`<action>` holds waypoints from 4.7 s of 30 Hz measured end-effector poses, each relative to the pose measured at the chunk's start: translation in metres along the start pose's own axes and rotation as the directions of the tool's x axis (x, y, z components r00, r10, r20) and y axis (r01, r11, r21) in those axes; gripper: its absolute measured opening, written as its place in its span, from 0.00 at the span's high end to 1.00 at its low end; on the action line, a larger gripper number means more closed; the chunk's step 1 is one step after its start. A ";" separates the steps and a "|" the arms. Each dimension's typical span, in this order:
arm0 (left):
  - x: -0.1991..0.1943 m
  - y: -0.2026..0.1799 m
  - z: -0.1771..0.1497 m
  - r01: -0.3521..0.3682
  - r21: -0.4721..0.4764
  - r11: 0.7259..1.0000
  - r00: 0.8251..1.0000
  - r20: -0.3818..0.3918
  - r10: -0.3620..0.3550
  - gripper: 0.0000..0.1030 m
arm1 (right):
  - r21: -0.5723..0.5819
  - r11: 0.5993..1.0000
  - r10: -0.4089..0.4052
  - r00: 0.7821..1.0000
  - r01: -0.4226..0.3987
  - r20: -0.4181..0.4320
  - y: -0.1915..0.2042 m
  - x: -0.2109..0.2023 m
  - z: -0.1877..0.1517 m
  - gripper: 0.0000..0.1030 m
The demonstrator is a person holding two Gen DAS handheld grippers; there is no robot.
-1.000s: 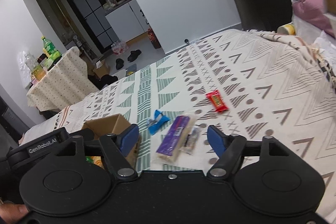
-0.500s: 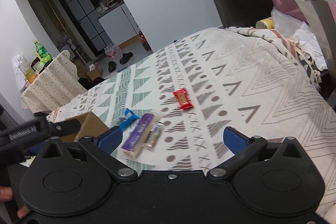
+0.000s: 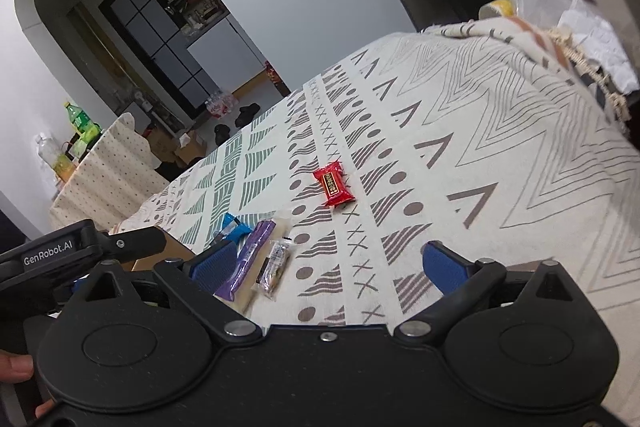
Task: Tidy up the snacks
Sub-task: 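Move both tools back over the remaining snacks on the bed, then grasp the purple candy bar with the left tool while the right tool grasps the red candy bar, then lift both held candy bars and carry them over the cardboard box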
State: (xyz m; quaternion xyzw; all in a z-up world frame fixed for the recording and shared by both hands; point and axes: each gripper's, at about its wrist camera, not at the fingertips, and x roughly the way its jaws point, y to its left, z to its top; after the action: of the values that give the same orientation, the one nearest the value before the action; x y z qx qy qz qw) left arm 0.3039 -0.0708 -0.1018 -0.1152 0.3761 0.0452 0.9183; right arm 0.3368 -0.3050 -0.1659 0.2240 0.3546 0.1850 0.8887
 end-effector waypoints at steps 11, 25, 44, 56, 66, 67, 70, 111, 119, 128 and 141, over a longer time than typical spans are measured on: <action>0.052 -0.010 0.006 -0.016 0.004 1.000 0.999 -0.045 0.017 0.18 | 0.007 1.000 0.010 1.000 -0.010 -0.018 -0.013 0.044 0.008 0.24; 0.122 0.005 -0.007 -0.073 -0.001 0.997 0.982 -0.176 0.072 0.39 | -0.005 1.000 0.014 0.998 -0.015 -0.059 -0.017 0.088 0.012 0.29; 0.133 0.005 -0.015 -0.104 -0.016 0.994 0.985 -0.138 0.100 0.69 | -0.158 0.987 -0.028 0.998 0.018 -0.060 0.005 0.142 0.024 0.38; 0.121 0.016 -0.002 -0.115 -0.088 0.989 0.990 -0.092 0.107 0.70 | -0.268 0.957 -0.129 0.990 0.111 -0.052 0.017 0.150 0.022 0.76; 0.105 0.009 -0.002 -0.099 -0.063 0.993 0.993 -0.064 0.095 0.70 | -0.225 0.961 -0.176 0.982 0.158 -0.061 0.014 0.113 0.010 0.81; 0.102 0.008 -0.003 -0.095 -0.060 0.994 0.994 -0.061 0.091 0.70 | -0.213 0.964 -0.176 0.982 0.158 -0.066 0.013 0.107 0.008 0.81; 0.094 0.005 -0.003 -0.081 -0.057 0.995 0.995 -0.061 0.078 0.70 | -0.192 0.967 -0.186 0.980 0.170 -0.074 0.013 0.093 0.006 0.82; -0.075 0.114 0.044 -0.009 -0.188 0.982 1.000 0.021 0.014 0.70 | -0.099 0.994 -0.049 0.998 0.052 0.036 0.175 -0.006 -0.011 0.82; -0.093 0.153 0.056 -0.038 -0.209 0.977 0.999 0.015 0.042 0.70 | -0.125 0.992 -0.015 1.000 0.018 0.019 0.210 0.005 -0.018 0.82; -0.090 0.185 0.060 -0.065 -0.224 0.973 0.998 -0.018 0.062 0.70 | -0.136 0.991 0.009 1.000 -0.011 -0.017 0.235 0.025 -0.026 0.82; -0.043 0.203 0.059 -0.096 -0.228 0.969 0.990 -0.121 0.070 0.68 | -0.154 0.988 0.000 0.997 -0.012 -0.077 0.256 0.058 -0.033 0.81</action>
State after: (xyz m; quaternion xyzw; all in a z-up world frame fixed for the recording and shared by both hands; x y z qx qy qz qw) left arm 0.2792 0.1409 -0.0672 -0.2086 0.4234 0.1209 0.8733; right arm 0.3095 -0.0551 -0.0840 0.1483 0.3726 0.2231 0.8885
